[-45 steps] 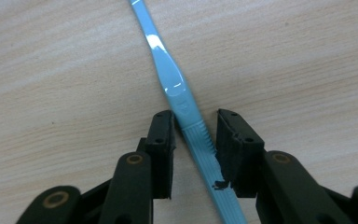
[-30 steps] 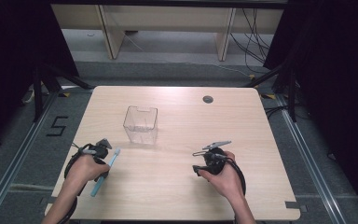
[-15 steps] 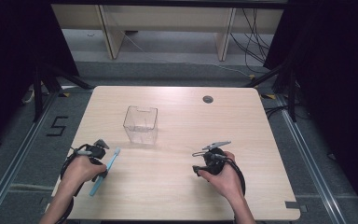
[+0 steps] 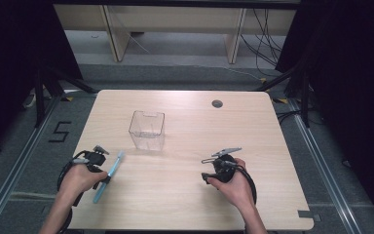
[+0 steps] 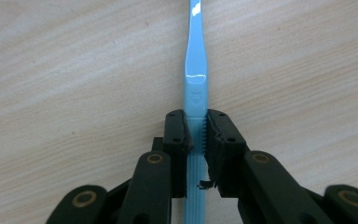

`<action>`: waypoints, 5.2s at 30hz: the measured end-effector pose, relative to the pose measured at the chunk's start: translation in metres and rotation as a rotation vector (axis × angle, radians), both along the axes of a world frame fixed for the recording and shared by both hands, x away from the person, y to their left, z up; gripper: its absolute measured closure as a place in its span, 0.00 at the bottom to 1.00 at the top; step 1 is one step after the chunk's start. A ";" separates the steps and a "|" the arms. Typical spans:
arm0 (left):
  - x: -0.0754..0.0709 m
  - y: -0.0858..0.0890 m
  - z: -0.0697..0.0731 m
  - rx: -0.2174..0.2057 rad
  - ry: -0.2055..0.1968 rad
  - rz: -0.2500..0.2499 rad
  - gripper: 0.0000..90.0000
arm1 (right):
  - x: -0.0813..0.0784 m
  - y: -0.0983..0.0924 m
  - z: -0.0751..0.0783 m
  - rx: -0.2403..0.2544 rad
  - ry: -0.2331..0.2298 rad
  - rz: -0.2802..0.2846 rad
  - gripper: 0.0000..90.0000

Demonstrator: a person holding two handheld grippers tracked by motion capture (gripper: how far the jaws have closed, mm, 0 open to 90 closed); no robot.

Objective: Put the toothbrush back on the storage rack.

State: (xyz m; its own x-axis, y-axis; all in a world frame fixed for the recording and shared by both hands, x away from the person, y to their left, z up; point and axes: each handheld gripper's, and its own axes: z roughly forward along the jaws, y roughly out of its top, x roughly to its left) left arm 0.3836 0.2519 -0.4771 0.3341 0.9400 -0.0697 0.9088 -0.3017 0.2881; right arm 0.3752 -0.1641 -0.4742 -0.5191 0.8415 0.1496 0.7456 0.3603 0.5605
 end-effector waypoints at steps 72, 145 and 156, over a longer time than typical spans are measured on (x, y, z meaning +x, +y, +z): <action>-0.024 0.031 0.025 -0.339 -0.576 0.076 0.87 | -0.001 -0.012 0.001 0.033 -0.136 -0.012 0.48; -0.004 0.014 0.042 -0.471 -0.865 0.010 0.87 | -0.002 -0.012 0.001 0.048 -0.152 -0.052 0.49; 0.001 0.011 0.044 -0.484 -0.921 -0.019 0.87 | -0.002 -0.012 0.001 0.048 -0.155 -0.052 0.49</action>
